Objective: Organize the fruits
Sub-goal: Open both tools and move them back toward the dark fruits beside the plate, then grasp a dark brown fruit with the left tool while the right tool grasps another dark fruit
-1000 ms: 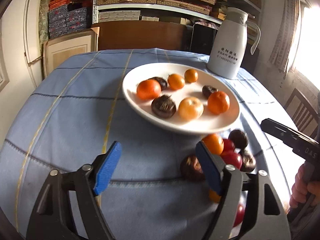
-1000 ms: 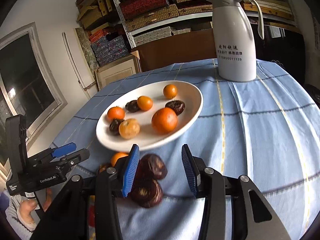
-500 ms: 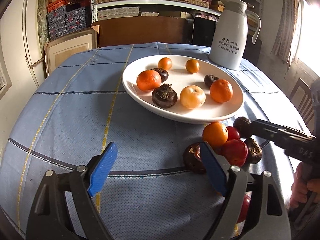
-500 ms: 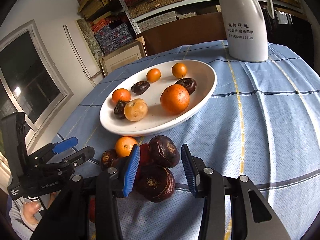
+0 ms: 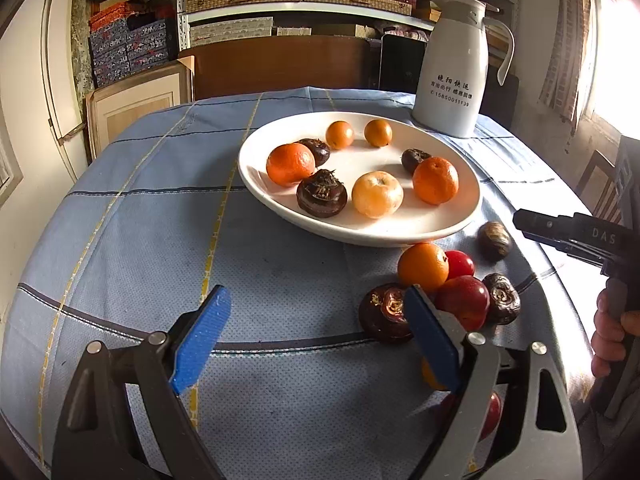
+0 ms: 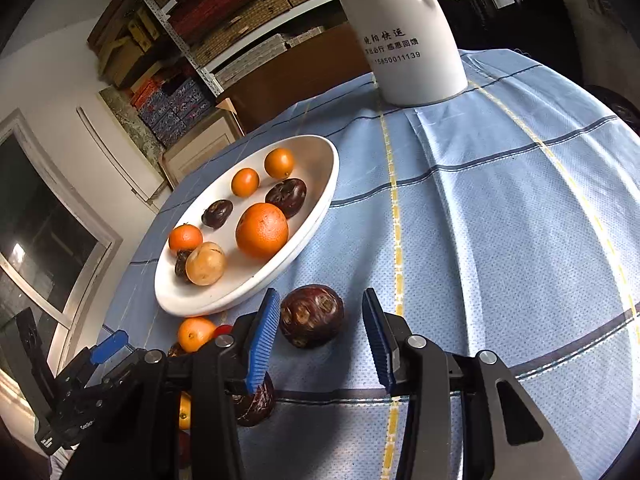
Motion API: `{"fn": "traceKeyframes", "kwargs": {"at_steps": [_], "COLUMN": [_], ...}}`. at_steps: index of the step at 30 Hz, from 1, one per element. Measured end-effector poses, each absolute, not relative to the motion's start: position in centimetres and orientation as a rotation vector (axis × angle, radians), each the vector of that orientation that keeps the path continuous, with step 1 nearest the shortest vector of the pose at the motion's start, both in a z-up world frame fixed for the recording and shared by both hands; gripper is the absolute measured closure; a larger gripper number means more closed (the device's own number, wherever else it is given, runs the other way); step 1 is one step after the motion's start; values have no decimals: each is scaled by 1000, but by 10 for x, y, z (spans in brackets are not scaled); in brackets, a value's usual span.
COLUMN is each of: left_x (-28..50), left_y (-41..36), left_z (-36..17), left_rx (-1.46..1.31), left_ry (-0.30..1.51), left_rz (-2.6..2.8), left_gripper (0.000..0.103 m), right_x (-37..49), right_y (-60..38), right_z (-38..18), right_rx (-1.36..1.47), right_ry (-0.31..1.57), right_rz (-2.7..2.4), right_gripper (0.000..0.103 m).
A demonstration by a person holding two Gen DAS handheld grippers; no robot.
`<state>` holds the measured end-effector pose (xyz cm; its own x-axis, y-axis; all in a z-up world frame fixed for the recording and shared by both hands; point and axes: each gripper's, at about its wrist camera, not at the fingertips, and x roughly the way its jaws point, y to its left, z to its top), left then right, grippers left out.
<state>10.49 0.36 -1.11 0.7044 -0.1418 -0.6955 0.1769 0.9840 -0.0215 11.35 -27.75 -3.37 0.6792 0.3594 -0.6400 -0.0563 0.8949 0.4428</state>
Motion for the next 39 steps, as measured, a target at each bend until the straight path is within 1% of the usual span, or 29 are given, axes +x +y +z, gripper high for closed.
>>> {"fn": "traceKeyframes", "kwargs": {"at_steps": [8,14,20,30,34,36,39], "left_x": [100,98,99,107,120,129,137], "left_y": [-3,-13,-14,-16,-25,-25,-15], "left_z": [-9,-14,-20,-25,-28,-31,-35], "left_rx": [73,127,146,127,137,121,93], "left_ry": [754,764,786,819,835,864,891], "left_rz": [-192,-191,-192,-259,-318,-344,-349], "left_gripper": [17,17,17,17,18,21,22], "right_x": [119,134,130,126,125,124,124], "right_y": [-242,-232,-222,-224,-228,-232,-234], "right_z": [-34,-41,-40,-40,-40,-39,-40], "right_rx": [155,85,3,11,28,35,47], "right_ry": [788,840,845,849,859,862,862], "right_rz": [210,201,212,248,248,240,241], "right_gripper": [60,61,61,62,62,62,62]}}
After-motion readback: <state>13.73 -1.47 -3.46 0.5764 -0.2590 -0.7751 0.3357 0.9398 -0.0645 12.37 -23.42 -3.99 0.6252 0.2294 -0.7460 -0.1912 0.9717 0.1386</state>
